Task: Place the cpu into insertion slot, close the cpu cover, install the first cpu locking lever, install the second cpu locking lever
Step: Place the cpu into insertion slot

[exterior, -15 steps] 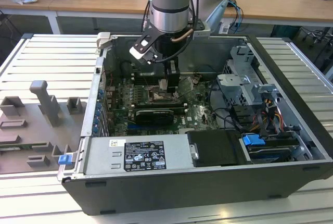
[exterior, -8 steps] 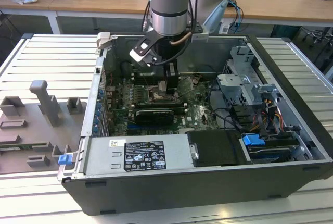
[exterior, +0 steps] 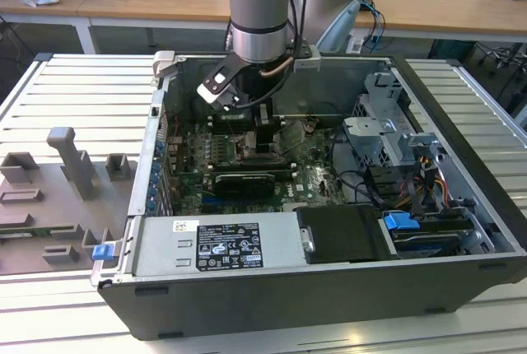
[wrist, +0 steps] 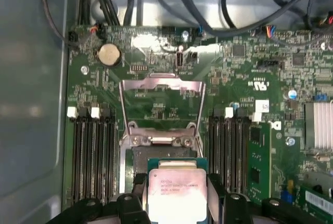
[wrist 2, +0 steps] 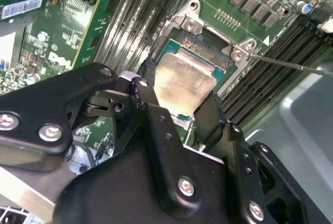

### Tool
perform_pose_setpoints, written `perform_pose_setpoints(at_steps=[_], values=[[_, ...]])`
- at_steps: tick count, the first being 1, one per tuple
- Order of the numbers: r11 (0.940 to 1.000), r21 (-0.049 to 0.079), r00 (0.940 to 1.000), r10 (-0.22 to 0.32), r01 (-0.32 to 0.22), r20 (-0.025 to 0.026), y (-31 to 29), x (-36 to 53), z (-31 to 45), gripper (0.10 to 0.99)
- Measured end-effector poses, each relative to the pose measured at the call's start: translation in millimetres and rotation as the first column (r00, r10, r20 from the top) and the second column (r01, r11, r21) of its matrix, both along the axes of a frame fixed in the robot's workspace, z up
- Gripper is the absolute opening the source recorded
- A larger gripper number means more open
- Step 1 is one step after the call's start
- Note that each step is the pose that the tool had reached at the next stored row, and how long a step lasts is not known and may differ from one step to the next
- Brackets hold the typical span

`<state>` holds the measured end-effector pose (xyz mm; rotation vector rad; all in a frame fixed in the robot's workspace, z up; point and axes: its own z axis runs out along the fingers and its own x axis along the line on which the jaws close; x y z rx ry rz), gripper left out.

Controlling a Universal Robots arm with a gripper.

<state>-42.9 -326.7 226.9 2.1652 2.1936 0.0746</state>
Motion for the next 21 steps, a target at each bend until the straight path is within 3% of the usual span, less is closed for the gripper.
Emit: perform_pose_setpoints(at_steps=[6, 12, 21], values=[[1.0, 0.0, 1.0, 0.0, 0.0, 0.0, 7.7, -0.4, -10.2, 0.541], [0.9999, 0.0, 0.9999, -0.011, 0.011, 0.0001, 10.9, -0.7, -22.2, 0.541], [0.9999, 0.0, 0.9999, -0.017, 0.017, 0.0001, 11.3, 0.0, -25.8, 0.541]])
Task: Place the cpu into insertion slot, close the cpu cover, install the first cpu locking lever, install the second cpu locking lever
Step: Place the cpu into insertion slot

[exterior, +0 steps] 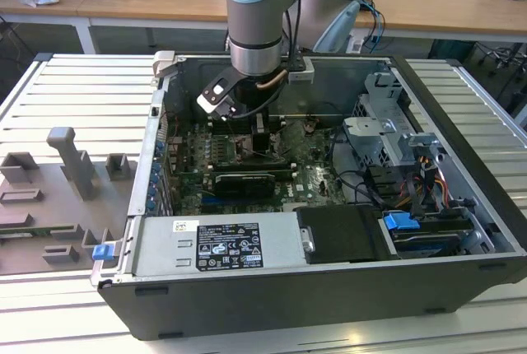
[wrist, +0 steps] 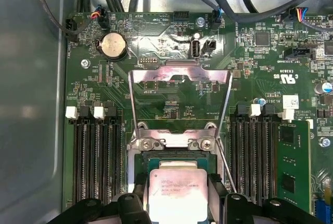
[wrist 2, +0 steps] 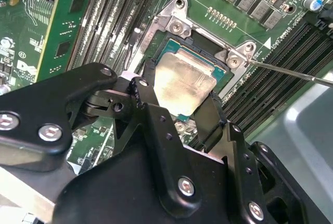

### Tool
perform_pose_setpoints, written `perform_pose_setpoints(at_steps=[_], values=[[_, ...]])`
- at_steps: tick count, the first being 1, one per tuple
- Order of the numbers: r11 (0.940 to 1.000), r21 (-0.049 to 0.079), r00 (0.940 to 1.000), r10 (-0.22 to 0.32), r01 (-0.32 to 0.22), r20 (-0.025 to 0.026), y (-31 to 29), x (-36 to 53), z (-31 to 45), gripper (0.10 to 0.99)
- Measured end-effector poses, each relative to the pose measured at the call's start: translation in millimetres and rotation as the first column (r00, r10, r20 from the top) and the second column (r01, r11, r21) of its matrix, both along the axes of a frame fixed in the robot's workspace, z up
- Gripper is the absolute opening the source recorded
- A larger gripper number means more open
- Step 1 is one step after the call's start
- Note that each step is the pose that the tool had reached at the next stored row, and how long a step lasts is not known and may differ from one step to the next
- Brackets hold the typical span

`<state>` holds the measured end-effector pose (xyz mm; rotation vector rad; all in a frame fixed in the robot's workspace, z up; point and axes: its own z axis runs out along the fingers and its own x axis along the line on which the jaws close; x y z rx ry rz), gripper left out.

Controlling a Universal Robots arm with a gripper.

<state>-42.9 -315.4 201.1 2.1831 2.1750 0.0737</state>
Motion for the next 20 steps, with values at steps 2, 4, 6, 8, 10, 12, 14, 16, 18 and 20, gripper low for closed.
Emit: perform_pose_setpoints(at_steps=[2, 4, 6, 8, 10, 12, 14, 16, 18, 20], values=[[1.0, 0.0, 1.0, 0.0, 0.0, 0.0, 0.5, 0.1, -2.4, 0.541], [1.0, 0.0, 1.0, 0.0, 0.0, -0.0002, 0.5, 0.0, -2.5, 0.541], [1.0, -0.001, 1.0, 0.0, 0.0, -0.0001, 0.5, 0.0, -2.6, 0.541], [1.0, -0.002, 1.0, 0.0, 0.0, 0.0001, 0.6, 0.1, -2.8, 0.541], [1.0, -0.005, 1.0, -0.001, 0.001, -0.0001, 0.5, 0.1, -2.8, 0.553], [1.0, -0.005, 1.0, -0.001, 0.001, -0.0001, 0.5, 0.4, -3.0, 0.616], [1.0, -0.005, 1.0, -0.001, 0.001, -0.0001, 0.5, 0.5, -3.0, 0.616], [1.0, -0.005, 1.0, -0.001, 0.001, 0.0, 0.6, 0.6, -3.0, 0.616], [1.0, -0.005, 1.0, -0.001, 0.001, -0.0001, 0.5, 0.6, -1.2, 0.616], [1.0, -0.005, 1.0, -0.001, 0.001, 0.0, 0.5, 0.6, 1.9, 0.616]])
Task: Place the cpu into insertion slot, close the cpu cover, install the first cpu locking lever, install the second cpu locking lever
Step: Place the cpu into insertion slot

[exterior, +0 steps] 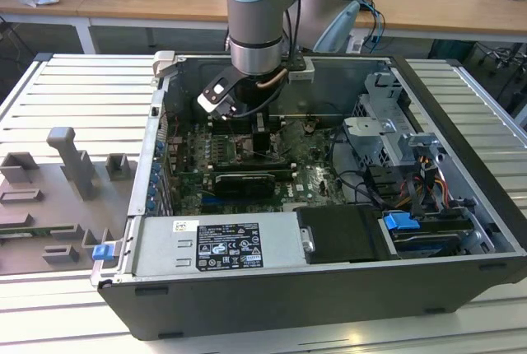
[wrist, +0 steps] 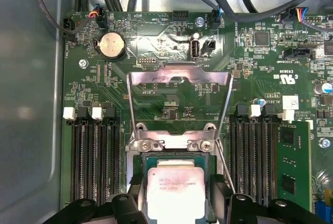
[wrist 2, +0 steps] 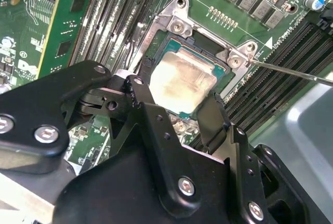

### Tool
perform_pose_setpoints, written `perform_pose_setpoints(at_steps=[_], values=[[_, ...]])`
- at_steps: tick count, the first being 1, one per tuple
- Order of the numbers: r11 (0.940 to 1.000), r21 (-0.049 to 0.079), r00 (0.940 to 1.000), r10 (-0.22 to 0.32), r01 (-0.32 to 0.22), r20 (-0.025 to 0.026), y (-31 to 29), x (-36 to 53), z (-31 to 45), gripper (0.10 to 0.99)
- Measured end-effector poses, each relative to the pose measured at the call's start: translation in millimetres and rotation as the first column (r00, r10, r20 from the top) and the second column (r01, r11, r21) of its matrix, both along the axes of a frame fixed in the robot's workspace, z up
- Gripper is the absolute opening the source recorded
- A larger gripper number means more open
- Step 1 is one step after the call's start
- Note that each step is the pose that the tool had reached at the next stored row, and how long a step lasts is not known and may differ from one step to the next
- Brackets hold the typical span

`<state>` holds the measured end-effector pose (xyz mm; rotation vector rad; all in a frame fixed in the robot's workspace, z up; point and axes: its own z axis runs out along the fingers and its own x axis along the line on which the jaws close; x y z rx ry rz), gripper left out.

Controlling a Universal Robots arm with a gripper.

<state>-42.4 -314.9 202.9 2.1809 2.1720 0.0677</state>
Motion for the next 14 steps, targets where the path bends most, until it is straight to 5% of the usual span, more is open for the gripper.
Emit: perform_pose_setpoints(at_steps=[5, 12, 14], values=[[1.0, 0.0, 1.0, 0.0, 0.0, -0.0005, 0.0, 0.0, 4.6, 0.6], [1.0, -0.001, 1.0, 0.0, 0.0, -0.0031, 0.1, 0.0, 10.4, 0.11], [1.0, -0.001, 1.0, 0.0, 0.0, -0.0033, 0.0, 0.0, 10.8, 0.106]])
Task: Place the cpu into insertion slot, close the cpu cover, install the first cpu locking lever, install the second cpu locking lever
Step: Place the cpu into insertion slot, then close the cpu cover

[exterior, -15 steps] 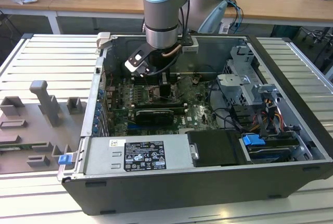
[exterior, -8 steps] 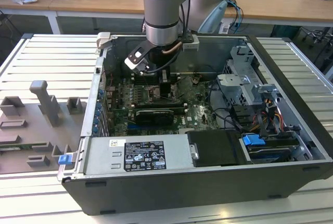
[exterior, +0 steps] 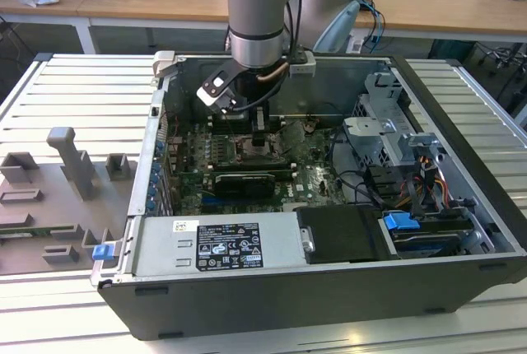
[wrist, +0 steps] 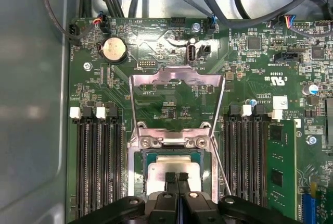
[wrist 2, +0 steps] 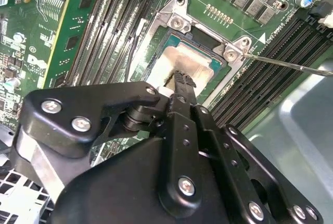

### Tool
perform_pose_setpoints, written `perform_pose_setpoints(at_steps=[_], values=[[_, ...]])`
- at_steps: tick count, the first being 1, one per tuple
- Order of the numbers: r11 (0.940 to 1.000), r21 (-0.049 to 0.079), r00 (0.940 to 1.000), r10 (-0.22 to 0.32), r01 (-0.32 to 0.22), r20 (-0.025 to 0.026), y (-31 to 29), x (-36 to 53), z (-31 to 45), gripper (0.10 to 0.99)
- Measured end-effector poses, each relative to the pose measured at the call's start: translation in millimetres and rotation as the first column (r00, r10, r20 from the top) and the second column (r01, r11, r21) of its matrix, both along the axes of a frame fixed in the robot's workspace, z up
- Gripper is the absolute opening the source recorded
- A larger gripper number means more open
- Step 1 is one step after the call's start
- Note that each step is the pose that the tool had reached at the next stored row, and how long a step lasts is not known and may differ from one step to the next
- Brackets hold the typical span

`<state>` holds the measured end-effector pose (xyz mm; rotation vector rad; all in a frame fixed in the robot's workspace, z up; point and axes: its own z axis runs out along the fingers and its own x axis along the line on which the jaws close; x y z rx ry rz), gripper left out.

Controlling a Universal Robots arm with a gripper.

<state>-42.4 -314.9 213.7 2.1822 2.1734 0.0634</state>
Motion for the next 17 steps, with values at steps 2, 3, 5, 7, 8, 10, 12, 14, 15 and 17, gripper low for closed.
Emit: perform_pose_setpoints(at_steps=[2, 3, 5, 7, 8, 10, 12, 14, 15, 17], values=[[1.0, 0.0, 1.0, 0.0, 0.0, -0.0005, 0.0, 0.0, 0.6, 0.106], [1.0, 0.0, 1.0, 0.0, 0.0, -0.0005, 0.0, 0.0, 1.6, 0.106], [1.0, 0.0, 1.0, 0.0, 0.0, -0.0011, 0.0, 0.0, 5.4, 0.106], [1.0, 0.0, 1.0, 0.0, 0.0, -0.0012, 0.0, 0.0, 6.4, 0.106], [1.0, 0.0, 1.0, 0.0, 0.0, -0.0012, 0.0, 0.0, 7.3, 0.106], [1.0, 0.0, 1.0, 0.0, 0.0, -0.0011, 0.0, 0.0, 8.1, 0.106], [1.0, 0.0, 1.0, 0.0, 0.0, -0.0028, 0.0, 5.9, 9.3, 0.106], [1.0, -0.001, 1.0, 0.0, 0.0, -0.0029, 0.2, 5.9, 20.2, 0.106], [1.0, -0.001, 1.0, 0.0, 0.0, -0.0029, 0.3, 5.9, 23.1, 0.106], [1.0, -0.003, 1.0, 0.0, 0.0, -0.0028, 0.6, 5.9, 33.5, 0.106]])
